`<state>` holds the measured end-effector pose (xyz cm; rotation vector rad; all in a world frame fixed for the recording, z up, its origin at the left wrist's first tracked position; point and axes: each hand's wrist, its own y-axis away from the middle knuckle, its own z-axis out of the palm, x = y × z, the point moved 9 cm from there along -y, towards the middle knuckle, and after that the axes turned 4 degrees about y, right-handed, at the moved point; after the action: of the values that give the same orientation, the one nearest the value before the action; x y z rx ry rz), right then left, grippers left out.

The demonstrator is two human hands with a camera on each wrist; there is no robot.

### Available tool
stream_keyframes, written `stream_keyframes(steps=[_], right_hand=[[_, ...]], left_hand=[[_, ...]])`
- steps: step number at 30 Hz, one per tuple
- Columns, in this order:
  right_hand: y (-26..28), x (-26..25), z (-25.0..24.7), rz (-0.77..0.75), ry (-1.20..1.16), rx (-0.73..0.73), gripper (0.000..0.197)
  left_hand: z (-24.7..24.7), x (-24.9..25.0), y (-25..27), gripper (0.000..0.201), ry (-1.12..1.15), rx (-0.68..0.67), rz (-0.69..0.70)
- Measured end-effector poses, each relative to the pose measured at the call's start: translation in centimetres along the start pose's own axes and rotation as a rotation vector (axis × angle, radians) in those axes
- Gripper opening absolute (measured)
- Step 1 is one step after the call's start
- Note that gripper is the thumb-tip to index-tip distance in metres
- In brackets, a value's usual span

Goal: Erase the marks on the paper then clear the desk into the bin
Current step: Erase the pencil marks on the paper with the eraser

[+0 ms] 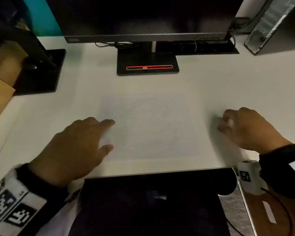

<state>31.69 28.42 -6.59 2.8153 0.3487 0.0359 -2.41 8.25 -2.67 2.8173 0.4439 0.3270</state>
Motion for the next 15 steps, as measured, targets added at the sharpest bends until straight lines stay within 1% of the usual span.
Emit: stream_keyframes(steps=[1,2,4,5,7,9,12,15], right_hand=[[-0.2,-0.1,-0.1,-0.01,-0.011,0.032,0.031],[-0.5,-0.1,-0.3,0.005,-0.003,0.038,0.03],[-0.4,-0.3,-0.4,0.033,0.008,0.001,0.033],[-0.6,-0.2,-0.3,0.043,0.007,-0.015,0.037],[-0.9,-0.3,-0.6,0.062,0.003,-0.019,0.039],[-1.2,-1.0,-0.8,0.023,0.026,-0.005,0.031],[-0.9,-2.1,-1.0,-0.023,-0.01,0.007,0.012],[-0.5,-2.7,-0.8,-0.07,-0.088,-0.012,0.008]], left_hand=[[0.9,1.2,-0.1,0.065,0.03,-0.026,0.057],[1.3,2.2,-0.3,0.065,0.06,-0.012,0.108],[2.9,3.9,-0.5,0.065,0.066,-0.021,0.214],[3.5,4.2,-0.8,0.066,0.062,-0.007,0.239],[4.2,4.0,-1.8,0.068,0.069,0.025,0.253],[4.7,4.0,-2.4,0.068,0.083,0.01,0.246],[5.3,3.7,-2.5,0.067,0.109,-0.008,0.24],[5.1,3.9,-2.2,0.065,0.112,-0.004,0.227]])
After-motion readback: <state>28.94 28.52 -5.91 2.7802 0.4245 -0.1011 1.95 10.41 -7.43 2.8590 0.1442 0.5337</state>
